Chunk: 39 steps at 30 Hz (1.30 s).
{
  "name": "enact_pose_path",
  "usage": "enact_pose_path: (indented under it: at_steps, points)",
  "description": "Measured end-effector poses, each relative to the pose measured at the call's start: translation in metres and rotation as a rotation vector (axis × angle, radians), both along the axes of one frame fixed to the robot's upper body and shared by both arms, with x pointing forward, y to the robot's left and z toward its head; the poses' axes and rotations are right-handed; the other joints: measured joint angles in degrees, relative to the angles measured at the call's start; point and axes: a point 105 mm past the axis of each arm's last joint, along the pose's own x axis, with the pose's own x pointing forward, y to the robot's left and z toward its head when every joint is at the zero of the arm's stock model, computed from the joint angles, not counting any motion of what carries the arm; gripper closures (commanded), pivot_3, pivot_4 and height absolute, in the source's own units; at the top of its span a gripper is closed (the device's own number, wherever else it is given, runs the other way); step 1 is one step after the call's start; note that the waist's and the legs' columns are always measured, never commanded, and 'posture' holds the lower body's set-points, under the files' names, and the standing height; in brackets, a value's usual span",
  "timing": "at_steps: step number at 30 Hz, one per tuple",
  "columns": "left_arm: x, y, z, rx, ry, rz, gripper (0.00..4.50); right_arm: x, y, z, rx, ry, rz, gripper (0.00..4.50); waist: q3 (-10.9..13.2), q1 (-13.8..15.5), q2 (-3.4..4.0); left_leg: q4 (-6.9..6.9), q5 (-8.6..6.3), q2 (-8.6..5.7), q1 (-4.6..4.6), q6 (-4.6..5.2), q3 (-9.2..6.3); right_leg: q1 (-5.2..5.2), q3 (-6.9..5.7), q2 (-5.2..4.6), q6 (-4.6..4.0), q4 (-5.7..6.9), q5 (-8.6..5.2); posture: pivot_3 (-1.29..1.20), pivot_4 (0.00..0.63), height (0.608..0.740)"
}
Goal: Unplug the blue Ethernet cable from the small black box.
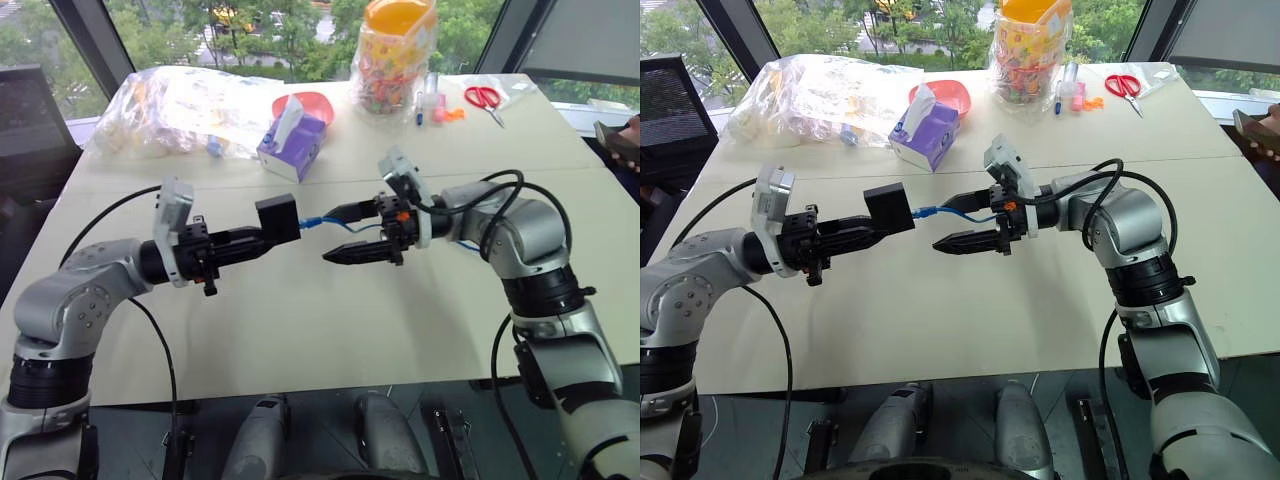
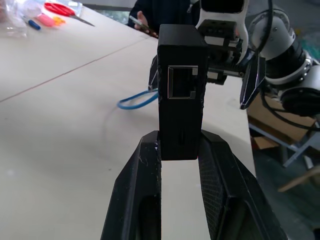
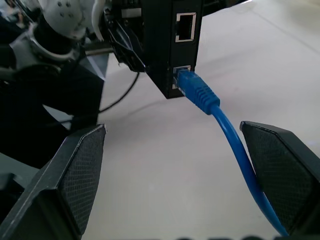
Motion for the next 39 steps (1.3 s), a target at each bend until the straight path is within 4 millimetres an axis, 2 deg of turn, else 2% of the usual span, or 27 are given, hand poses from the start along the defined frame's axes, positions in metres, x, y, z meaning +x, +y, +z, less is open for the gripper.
enact_pose_path:
  at_steps: [2,4,6,9,31,33,35,36,39]
  points:
    - [-0.002,-0.001,0.0,-0.003,0.01,-0.011,4.01,0.0,0.0,-0.001,0.002,0.016,-0.002,0.05,0.0,0.02,0.0,0.01,0.0,0.0,-0.01,0.0,0.0,0.0,0.0,0.0,0.0,0.0,0.0,0.0,0.15,0.726]
    - [-0.003,-0.001,0.001,-0.007,0.016,-0.018,4.01,-0.001,0.002,-0.001,0.013,0.041,0.0,0.58,0.0,0.01,0.0,0.01,0.0,0.0,-0.01,0.0,0.0,0.0,0.0,0.0,0.0,0.0,0.0,0.0,0.15,0.726]
    - [-0.004,-0.001,0.002,-0.01,0.019,-0.022,4.01,-0.001,0.003,-0.001,0.017,0.055,-0.001,1.4,0.0,0.01,0.0,0.01,0.0,0.0,-0.01,0.0,0.0,0.0,0.0,0.0,-0.01,0.0,0.0,0.0,0.15,0.726]
    - [-0.008,-0.002,0.004,-0.004,0.021,-0.036,4.01,0.0,0.002,-0.001,0.019,0.064,-0.007,2.94,0.0,0.01,0.0,0.01,0.0,0.0,-0.02,0.0,0.01,0.0,-0.01,0.0,-0.02,-0.01,-0.01,0.0,0.15,0.726]
    - [-0.015,-0.007,0.004,-0.011,0.034,-0.063,4.01,-0.013,0.011,0.012,0.055,0.116,0.058,2.94,0.0,0.0,0.0,0.01,0.0,0.0,-0.06,0.0,0.01,-0.05,0.0,0.01,-0.13,0.0,-0.07,0.0,0.15,0.726]
    - [-0.015,-0.007,0.004,-0.011,0.032,-0.062,4.01,-0.013,0.011,0.012,0.054,0.116,0.058,3.5,0.0,0.0,0.0,0.01,0.0,0.0,-0.06,0.0,0.01,-0.05,-0.01,0.01,-0.14,0.0,-0.07,0.0,0.15,0.726]
    - [-0.017,-0.008,0.004,-0.008,0.025,-0.07,4.01,-0.012,0.01,0.012,0.053,0.115,0.048,4.26,0.0,-0.01,0.0,0.01,0.0,0.0,-0.08,0.0,0.01,-0.06,-0.01,0.01,-0.14,-0.01,-0.07,0.0,0.15,0.726]
    - [-0.017,-0.008,0.004,-0.009,0.024,-0.069,4.01,-0.012,0.01,0.012,0.052,0.115,0.05,4.39,0.0,0.0,0.0,0.01,0.0,0.0,-0.08,0.0,0.01,-0.06,0.0,0.01,-0.14,-0.01,-0.07,0.0,0.15,0.726]
    - [-0.018,-0.008,0.004,-0.01,0.023,-0.069,4.01,-0.012,0.01,0.012,0.052,0.115,0.05,4.39,0.0,0.0,0.0,0.02,0.0,0.0,-0.09,0.0,0.01,-0.06,-0.01,0.01,-0.13,-0.01,-0.07,0.0,0.15,0.726]
